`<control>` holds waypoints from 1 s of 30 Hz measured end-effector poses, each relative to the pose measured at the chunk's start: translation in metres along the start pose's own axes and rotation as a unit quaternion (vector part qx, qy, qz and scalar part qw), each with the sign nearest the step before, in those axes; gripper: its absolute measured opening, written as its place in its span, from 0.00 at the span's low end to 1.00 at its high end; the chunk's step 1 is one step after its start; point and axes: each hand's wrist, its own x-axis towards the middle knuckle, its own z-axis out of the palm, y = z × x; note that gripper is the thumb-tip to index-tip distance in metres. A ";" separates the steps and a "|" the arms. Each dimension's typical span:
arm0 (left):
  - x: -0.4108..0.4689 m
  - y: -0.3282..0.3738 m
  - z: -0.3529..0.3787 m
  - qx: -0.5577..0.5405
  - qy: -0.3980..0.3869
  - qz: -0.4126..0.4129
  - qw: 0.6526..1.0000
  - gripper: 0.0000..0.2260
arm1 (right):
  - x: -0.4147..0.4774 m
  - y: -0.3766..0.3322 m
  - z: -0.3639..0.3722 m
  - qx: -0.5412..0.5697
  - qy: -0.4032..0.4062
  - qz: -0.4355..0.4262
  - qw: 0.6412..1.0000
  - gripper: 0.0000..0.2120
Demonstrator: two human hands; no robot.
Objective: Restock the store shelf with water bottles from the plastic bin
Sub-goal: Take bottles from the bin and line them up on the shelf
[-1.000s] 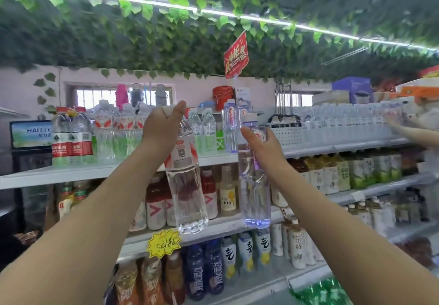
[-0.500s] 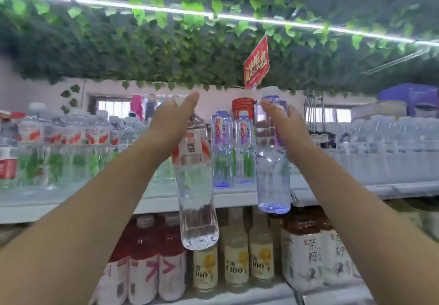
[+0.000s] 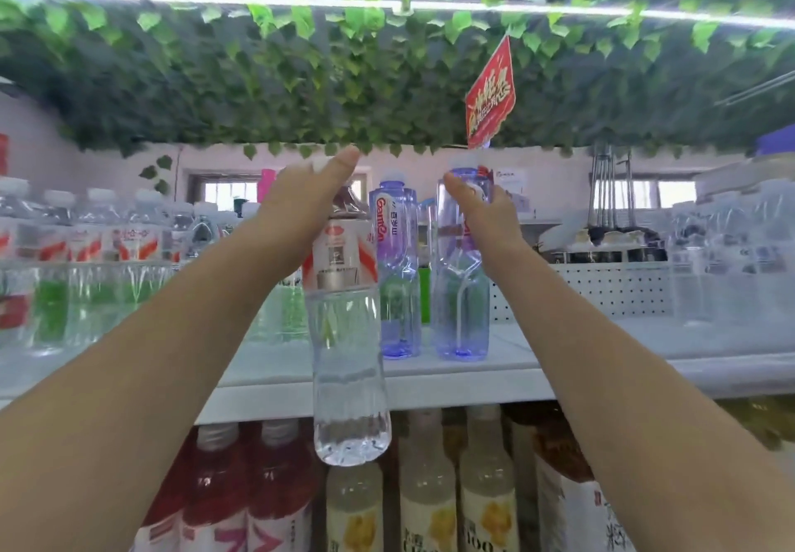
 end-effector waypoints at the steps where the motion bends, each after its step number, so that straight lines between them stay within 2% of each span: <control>1: 0.001 -0.003 0.000 -0.011 0.000 -0.009 1.000 0.20 | -0.002 0.004 0.001 -0.010 0.005 0.006 1.000 0.49; 2: 0.003 -0.006 0.001 -0.022 0.001 -0.017 1.000 0.20 | 0.000 0.009 0.003 -0.020 0.009 0.010 1.000 0.44; 4: 0.005 -0.010 0.003 -0.046 -0.003 -0.027 0.999 0.18 | 0.009 0.020 0.003 -0.034 0.000 0.004 0.999 0.39; 8: 0.005 -0.012 0.010 -0.057 0.003 -0.015 0.998 0.16 | 0.009 0.033 0.001 -0.052 -0.015 -0.015 0.998 0.41; 12: 0.007 -0.014 0.011 -0.038 0.004 -0.002 0.999 0.17 | -0.004 0.047 -0.009 -0.064 -0.044 -0.017 0.997 0.34; 18: 0.005 -0.015 0.008 -0.036 0.005 0.002 0.999 0.20 | -0.020 0.070 -0.026 -0.079 -0.090 0.030 0.992 0.29; 20: 0.004 -0.015 0.007 -0.033 0.000 -0.001 0.999 0.23 | -0.022 0.074 -0.031 -0.084 -0.086 0.034 0.992 0.30; 24: -0.002 -0.015 0.004 -0.032 -0.003 -0.005 0.999 0.20 | -0.024 0.075 -0.024 -0.120 -0.066 0.015 0.991 0.32; 28: -0.008 -0.017 0.002 -0.038 0.014 -0.004 0.999 0.20 | -0.024 0.069 -0.024 -0.142 -0.076 0.006 0.987 0.27; 30: -0.012 -0.018 0.000 -0.027 0.016 0.005 0.999 0.19 | -0.026 0.069 -0.029 -0.143 -0.081 0.001 0.986 0.22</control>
